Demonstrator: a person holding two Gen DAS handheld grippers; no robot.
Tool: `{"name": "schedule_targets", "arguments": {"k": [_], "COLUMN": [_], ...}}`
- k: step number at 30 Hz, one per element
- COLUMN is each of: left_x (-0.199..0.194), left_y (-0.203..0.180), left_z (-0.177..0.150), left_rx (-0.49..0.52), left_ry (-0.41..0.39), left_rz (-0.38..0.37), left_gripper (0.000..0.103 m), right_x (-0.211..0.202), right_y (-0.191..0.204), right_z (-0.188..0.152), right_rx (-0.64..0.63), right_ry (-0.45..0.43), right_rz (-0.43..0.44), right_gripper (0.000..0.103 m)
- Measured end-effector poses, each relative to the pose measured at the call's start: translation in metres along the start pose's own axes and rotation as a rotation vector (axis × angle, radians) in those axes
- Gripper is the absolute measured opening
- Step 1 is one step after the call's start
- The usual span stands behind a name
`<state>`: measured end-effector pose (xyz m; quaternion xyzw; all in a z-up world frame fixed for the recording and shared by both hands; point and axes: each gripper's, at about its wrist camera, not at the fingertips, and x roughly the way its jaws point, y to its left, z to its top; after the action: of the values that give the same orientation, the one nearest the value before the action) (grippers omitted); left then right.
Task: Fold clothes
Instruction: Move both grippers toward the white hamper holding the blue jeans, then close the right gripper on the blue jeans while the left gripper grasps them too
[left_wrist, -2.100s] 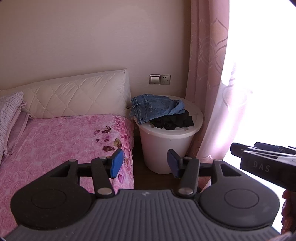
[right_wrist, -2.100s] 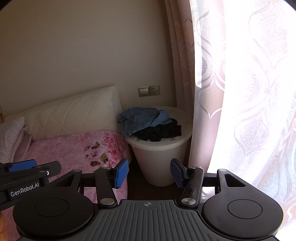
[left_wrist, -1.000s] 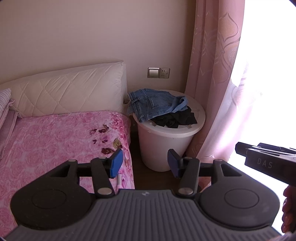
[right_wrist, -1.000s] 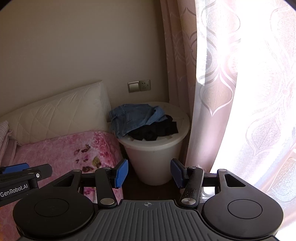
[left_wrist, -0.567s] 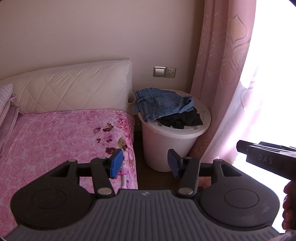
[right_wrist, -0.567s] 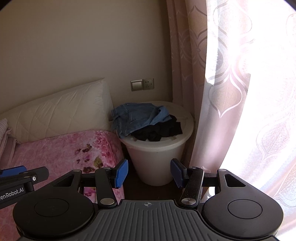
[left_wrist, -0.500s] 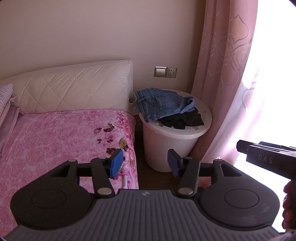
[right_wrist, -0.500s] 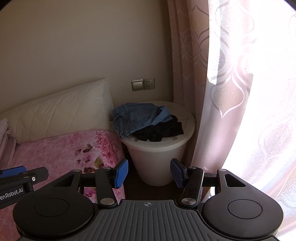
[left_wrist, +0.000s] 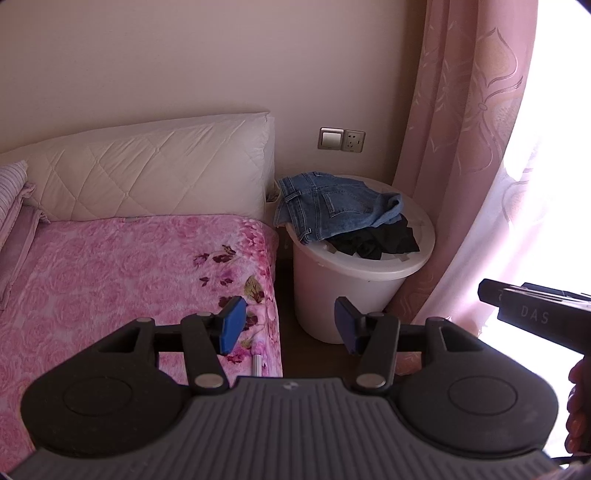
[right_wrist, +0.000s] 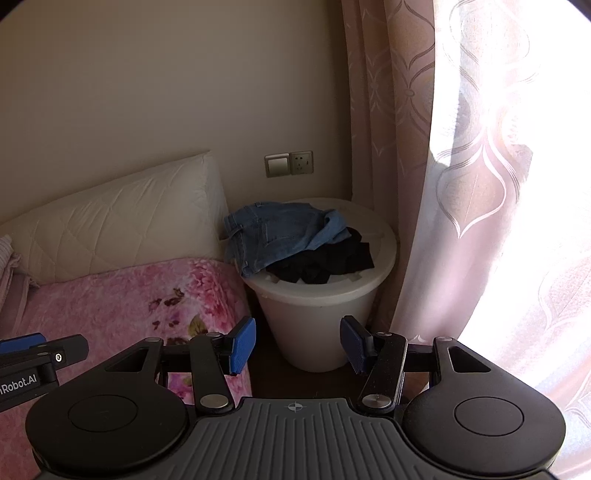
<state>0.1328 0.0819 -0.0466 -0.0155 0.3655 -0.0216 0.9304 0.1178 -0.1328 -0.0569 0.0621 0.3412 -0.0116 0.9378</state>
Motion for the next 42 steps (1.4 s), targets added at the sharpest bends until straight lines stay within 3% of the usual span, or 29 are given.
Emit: {"name": "schedule_targets", "arguments": {"k": [25, 33, 42], "left_x": [0.063, 0.11, 0.2], "left_y": [-0.02, -0.02, -0.029], "left_z": [0.022, 0.045, 0.102], "left_rx": [-0.004, -0.03, -0.081], "left_ry": [0.063, 0.08, 0.159], "left_rz": [-0.042, -0.031, -0.024], "left_gripper": [0.047, 0.046, 0.042], "right_x": [0.044, 0.097, 0.19], "right_y": [-0.032, -0.036, -0.044], "right_z": [0.026, 0.053, 0.108], "right_rx": [0.037, 0.023, 0.003], "right_ry": [-0.004, 0.0, 0.071], "right_rz": [-0.019, 0.016, 0.029], "right_gripper": [0.055, 0.055, 0.055]}}
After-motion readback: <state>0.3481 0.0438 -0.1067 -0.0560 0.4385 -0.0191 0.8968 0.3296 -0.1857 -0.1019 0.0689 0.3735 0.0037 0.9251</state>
